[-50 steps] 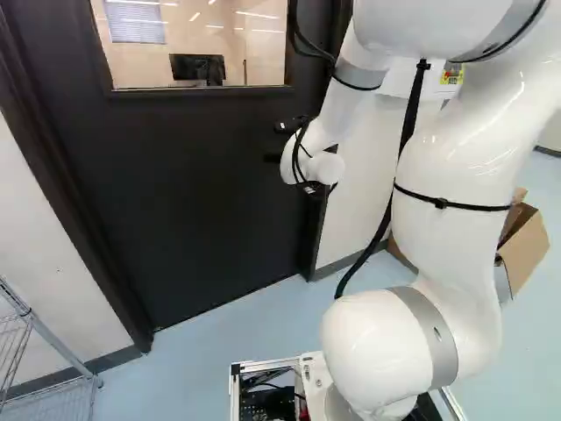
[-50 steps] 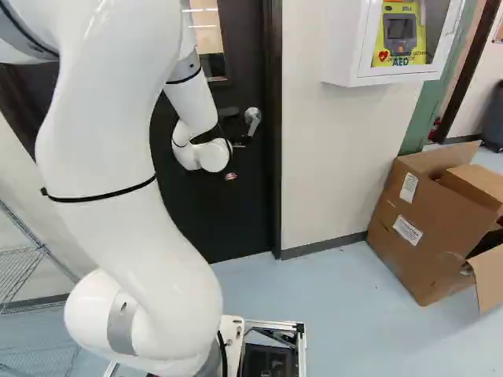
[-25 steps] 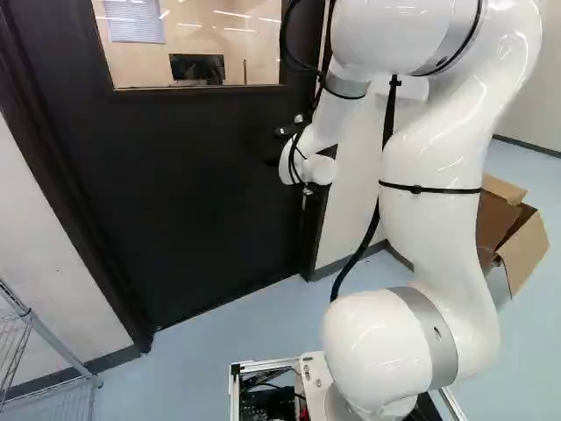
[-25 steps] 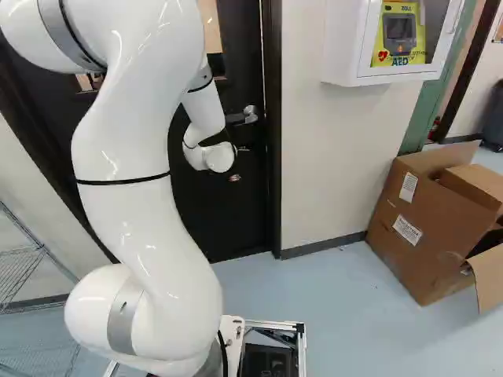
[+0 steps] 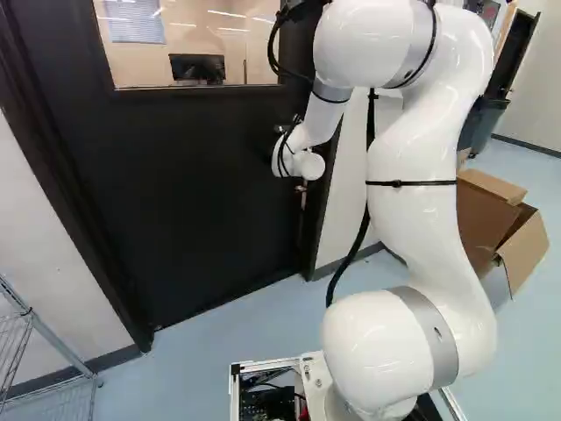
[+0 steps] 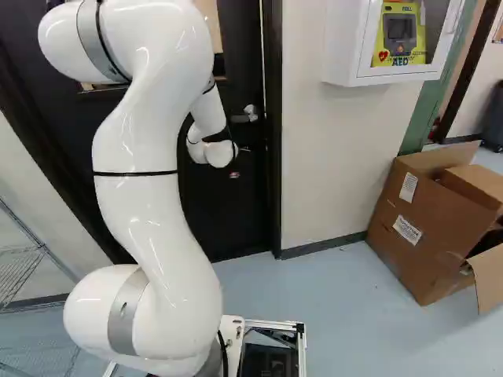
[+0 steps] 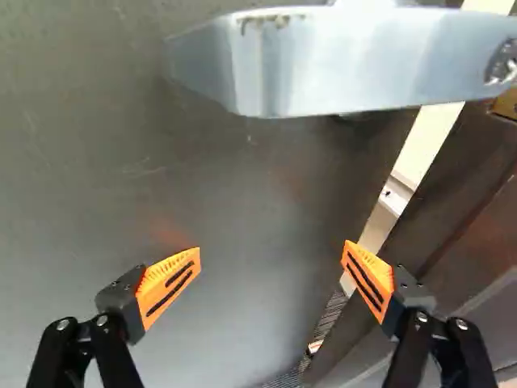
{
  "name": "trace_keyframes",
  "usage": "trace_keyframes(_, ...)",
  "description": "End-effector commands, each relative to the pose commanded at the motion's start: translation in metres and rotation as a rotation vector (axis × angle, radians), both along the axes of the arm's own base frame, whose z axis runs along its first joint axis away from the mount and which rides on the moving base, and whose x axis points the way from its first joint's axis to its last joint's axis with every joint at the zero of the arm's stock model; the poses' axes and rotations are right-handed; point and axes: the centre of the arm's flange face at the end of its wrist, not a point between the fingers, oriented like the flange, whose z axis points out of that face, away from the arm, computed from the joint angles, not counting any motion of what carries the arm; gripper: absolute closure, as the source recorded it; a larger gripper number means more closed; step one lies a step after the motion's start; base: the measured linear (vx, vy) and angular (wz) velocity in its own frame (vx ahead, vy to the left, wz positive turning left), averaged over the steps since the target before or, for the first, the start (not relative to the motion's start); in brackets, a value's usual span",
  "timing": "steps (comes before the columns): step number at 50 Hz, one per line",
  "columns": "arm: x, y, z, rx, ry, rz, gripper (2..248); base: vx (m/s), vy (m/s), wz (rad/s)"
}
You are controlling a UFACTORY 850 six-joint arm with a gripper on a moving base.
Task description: Open the door and move inside
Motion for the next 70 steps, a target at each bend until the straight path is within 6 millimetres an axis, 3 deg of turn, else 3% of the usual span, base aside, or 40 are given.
trace_keyframes(25,0.047,0.017,-0.009,0.038,-0.014,-0.038,3,0.000,0.000,0.000)
trace_keyframes(70,0.126,0.067,-0.026,0.048,-0.089,0.024,3,0.000,0.000,0.000)
